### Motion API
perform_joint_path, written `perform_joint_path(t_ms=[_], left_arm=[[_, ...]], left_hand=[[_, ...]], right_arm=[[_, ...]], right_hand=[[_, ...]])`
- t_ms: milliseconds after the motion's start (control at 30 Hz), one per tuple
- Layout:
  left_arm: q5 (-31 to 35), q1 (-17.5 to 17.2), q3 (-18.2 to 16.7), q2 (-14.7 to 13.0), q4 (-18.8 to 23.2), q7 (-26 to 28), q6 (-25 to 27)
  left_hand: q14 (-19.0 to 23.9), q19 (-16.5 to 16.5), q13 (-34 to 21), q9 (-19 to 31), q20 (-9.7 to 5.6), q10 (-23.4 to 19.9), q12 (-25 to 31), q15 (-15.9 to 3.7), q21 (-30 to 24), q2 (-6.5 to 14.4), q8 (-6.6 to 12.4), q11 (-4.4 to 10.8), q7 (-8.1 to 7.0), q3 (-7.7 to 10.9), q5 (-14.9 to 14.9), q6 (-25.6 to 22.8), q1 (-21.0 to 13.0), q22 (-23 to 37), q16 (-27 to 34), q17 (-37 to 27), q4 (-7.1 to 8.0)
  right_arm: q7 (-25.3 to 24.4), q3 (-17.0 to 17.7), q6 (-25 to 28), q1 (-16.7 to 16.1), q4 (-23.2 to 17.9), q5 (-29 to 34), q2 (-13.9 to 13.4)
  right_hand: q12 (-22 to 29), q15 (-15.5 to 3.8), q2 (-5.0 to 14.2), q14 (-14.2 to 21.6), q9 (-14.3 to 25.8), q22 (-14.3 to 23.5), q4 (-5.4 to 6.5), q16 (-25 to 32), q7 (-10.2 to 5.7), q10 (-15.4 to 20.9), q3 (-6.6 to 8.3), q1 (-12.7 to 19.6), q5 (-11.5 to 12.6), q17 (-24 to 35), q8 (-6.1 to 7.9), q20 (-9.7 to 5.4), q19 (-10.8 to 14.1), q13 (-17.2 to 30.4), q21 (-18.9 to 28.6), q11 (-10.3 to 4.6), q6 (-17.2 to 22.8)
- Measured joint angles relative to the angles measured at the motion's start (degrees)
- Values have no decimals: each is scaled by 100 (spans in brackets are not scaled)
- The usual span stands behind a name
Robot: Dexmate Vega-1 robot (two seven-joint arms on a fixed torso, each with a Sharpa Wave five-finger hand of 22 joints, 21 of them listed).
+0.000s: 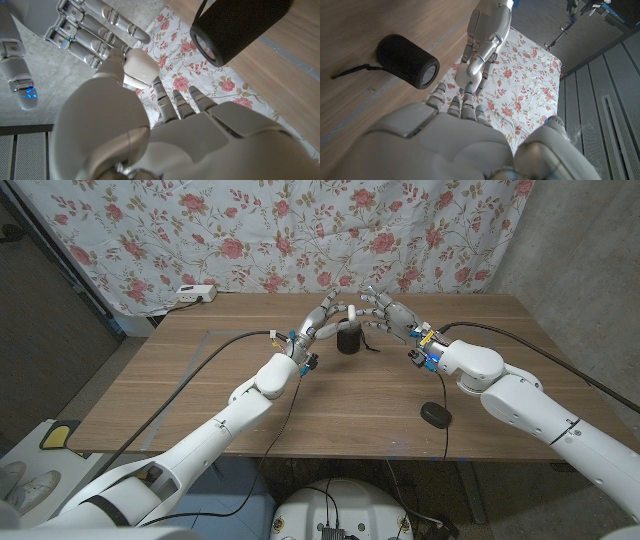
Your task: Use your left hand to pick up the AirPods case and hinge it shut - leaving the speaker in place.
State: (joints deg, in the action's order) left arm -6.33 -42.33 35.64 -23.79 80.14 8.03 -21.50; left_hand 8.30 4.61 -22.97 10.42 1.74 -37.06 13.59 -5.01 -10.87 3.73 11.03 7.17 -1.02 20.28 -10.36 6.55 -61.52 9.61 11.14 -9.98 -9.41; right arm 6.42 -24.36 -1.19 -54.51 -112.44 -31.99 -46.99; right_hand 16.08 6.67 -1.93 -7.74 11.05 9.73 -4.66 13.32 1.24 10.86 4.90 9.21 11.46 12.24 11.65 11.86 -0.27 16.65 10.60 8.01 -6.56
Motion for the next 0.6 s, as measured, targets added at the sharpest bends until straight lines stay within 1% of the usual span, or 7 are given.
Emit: perform_joint_path(t_ms=[333,367,467,533,600], left_arm=[[-2,-51,1,-26,60,-3,0],[-2,-56,1,-27,64,-3,0],[-2,-85,-3,-45,103,0,0],[-2,-104,-9,-55,124,3,0],[-2,-124,-17,-66,147,7,1]], left_hand=[[0,21,0,0,21,0,0,0,0,2,0,0,0,-7,1,0,-19,0,0,0,-7],[0,21,0,0,21,0,0,0,0,3,0,0,0,-7,1,0,-19,0,0,0,-7],[0,21,0,0,21,1,-1,0,0,5,0,1,0,-7,1,0,-32,0,0,0,-7],[0,21,0,0,21,1,-2,0,0,5,0,1,0,-7,1,0,-32,0,0,0,-7],[0,21,0,0,21,1,-12,0,0,6,0,1,0,-25,2,0,-32,0,0,0,10]], right_arm=[[-31,14,-24,-72,-65,-8,-23],[-33,15,-24,-76,-68,-8,-24],[-58,28,-33,-106,-84,-11,-27],[-75,35,-45,-121,-95,-12,-28],[-101,55,-67,-163,-111,-12,-20]], right_hand=[[5,-12,2,13,0,0,0,0,0,100,0,2,22,1,0,0,0,-1,0,-100,0],[5,-21,27,21,0,0,0,0,0,118,0,27,22,0,0,0,0,-1,0,-118,0],[6,-21,30,21,0,0,0,0,0,109,0,30,22,0,0,0,0,14,0,-126,0],[-74,-19,30,19,0,0,0,0,-1,-120,0,30,22,0,0,0,1,44,0,-113,-1],[-272,-18,68,-85,0,0,0,-59,-34,-526,0,69,22,1,0,0,1,23,0,-154,-35]])
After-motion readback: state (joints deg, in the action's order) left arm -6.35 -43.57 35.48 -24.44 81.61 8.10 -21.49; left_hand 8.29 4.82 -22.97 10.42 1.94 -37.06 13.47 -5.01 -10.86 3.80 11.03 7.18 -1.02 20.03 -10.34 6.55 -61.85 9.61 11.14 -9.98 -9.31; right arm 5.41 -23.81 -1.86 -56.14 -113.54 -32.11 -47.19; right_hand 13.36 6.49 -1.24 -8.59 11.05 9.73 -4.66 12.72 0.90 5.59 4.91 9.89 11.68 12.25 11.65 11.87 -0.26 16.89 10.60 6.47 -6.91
